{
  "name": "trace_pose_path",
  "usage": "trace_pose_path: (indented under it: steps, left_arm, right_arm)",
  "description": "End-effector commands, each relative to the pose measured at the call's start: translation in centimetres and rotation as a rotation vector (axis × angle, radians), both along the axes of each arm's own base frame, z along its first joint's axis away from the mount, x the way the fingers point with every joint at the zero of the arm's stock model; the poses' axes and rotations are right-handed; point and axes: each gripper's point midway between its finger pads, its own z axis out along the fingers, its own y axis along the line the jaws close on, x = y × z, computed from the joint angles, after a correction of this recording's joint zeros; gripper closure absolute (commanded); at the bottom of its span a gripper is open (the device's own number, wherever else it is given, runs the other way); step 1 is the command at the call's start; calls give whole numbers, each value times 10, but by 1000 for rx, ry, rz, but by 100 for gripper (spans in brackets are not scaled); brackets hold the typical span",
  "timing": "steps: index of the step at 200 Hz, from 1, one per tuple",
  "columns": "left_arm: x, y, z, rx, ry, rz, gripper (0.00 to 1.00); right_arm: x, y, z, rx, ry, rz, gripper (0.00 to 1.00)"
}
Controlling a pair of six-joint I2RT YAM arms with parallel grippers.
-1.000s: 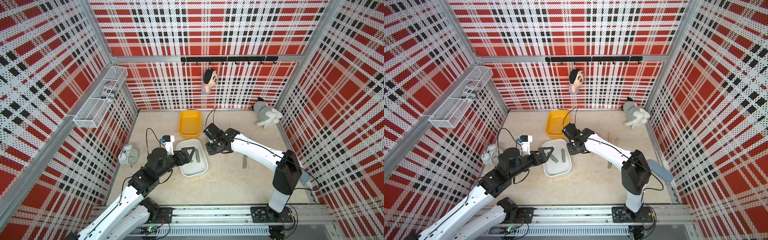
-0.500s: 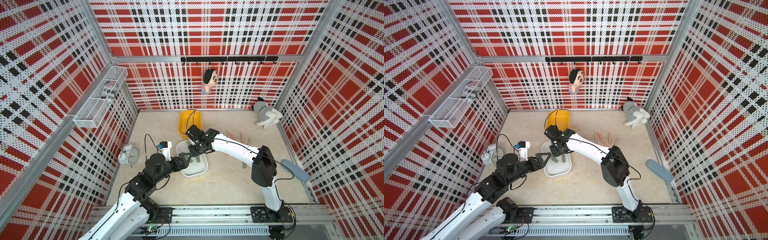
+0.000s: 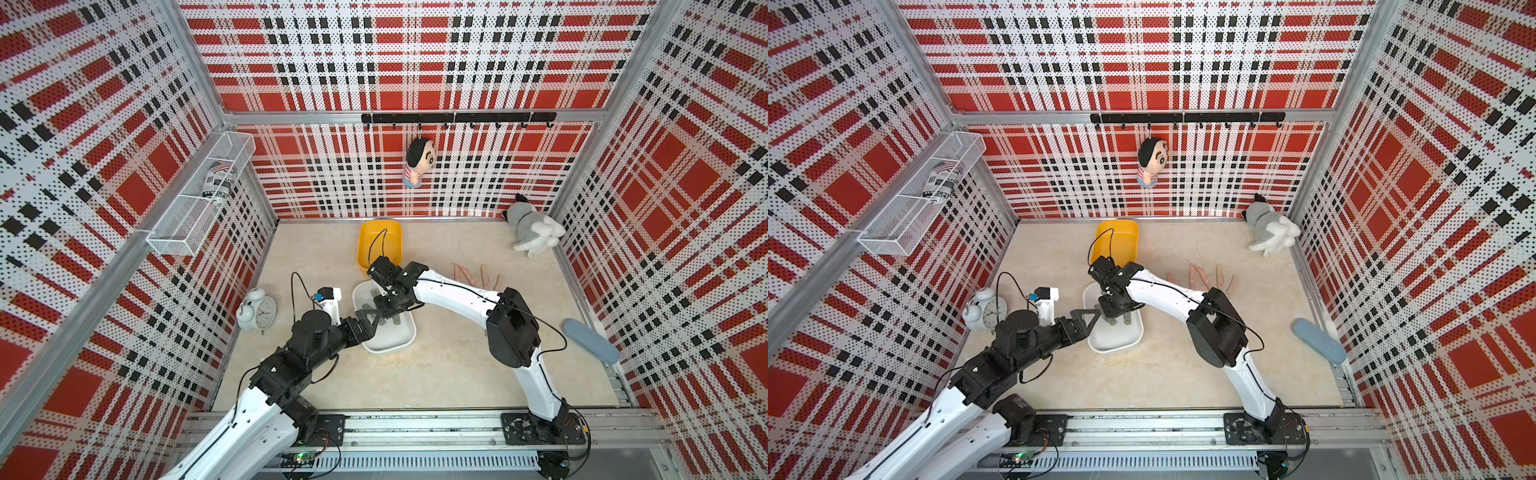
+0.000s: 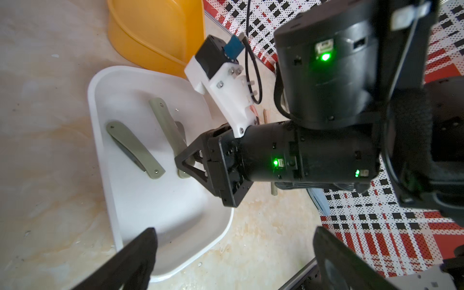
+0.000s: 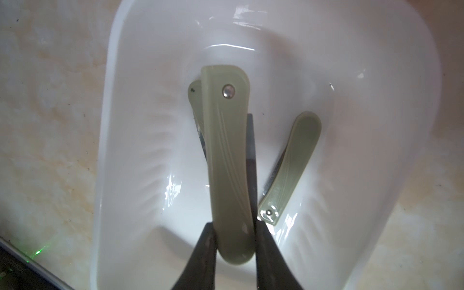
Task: Place the fruit knives into the storage box by color
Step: Place the fruit knife in the storage box.
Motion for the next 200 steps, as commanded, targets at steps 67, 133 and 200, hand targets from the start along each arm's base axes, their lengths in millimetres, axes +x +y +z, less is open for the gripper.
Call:
trace_pose_path:
  steps: [67,133,200]
  left_arm:
    - [1,6,-1,24,1,24,2]
    - [1,6,-2,22,-4,22,2]
    - [5,8,14,38,-44,28,2]
  right_arm:
    - [7,-5,-30,-43,27,-14,73]
    - [10,-7,-25,-37,19,-18,53]
    - [19,-4,13,36,-54,-22,49]
